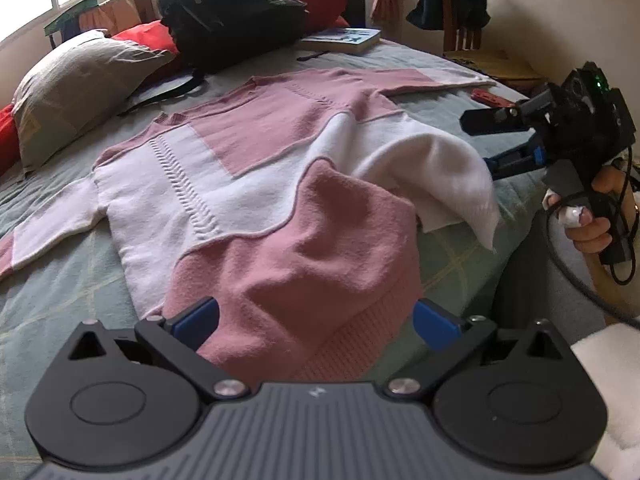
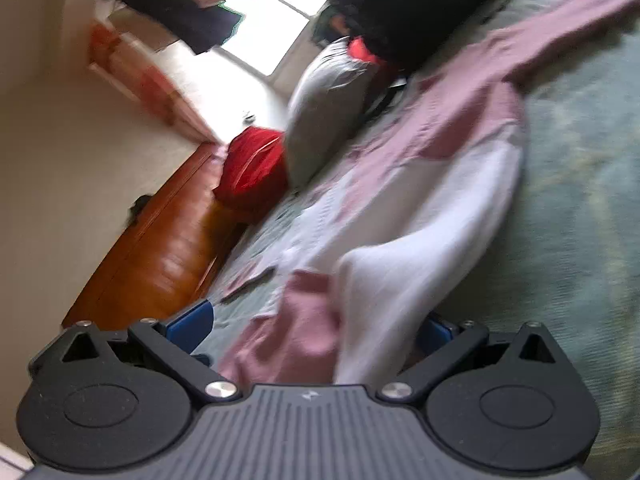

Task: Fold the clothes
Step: 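Lay the sleeve onto the sweater body and open the right tool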

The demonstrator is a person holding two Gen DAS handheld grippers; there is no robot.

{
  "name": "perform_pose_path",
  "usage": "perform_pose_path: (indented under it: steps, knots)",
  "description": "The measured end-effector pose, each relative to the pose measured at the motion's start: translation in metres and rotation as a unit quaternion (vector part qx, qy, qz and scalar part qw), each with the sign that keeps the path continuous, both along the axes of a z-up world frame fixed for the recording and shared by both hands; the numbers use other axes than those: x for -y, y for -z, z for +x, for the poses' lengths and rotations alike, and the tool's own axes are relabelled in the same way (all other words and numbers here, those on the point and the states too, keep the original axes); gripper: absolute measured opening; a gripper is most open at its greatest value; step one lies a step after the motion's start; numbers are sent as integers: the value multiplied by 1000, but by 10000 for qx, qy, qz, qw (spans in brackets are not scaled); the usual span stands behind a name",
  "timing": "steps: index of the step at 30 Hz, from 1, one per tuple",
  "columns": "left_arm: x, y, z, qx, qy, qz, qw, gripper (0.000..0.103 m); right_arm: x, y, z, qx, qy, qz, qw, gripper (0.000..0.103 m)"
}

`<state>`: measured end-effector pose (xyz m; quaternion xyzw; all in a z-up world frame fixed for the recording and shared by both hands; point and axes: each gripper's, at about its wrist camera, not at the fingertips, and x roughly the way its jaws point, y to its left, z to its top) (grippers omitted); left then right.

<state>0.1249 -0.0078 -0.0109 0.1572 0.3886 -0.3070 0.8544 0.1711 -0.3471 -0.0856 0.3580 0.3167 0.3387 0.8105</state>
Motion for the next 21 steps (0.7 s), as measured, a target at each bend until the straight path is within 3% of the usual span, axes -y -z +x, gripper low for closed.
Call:
perform_pose_path:
  steps: [7, 13, 15, 18, 19, 20, 21]
  knots:
    - [0, 2, -1, -1, 71, -21, 10000, 102, -24, 16, -10, -304, -326, -177, 9988, 103]
    - [-3, 4, -1, -10, 51, -33, 10000, 102, -14, 32, -13, -221, -131, 148, 9996, 100]
    - [-5, 4, -1, -20, -2, -28, 10000, 102, -9, 37, -12, -308, 58, 184, 9993, 90]
    - [-7, 6, -3, -41, -45, -35, 10000, 102, -3, 44, -13, -453, 375, 103, 9982, 57]
    - [-7, 6, -3, -52, -50, -33, 10000, 102, -1, 48, -14, -538, 495, 108, 9973, 40]
    - [-7, 6, -3, -62, -55, -31, 10000, 102, 0, 53, -14, -628, 604, 142, 9961, 17]
    - [-7, 7, -3, -72, -60, -25, 10000, 102, 1, 59, -13, -727, 706, 232, 9946, 9]
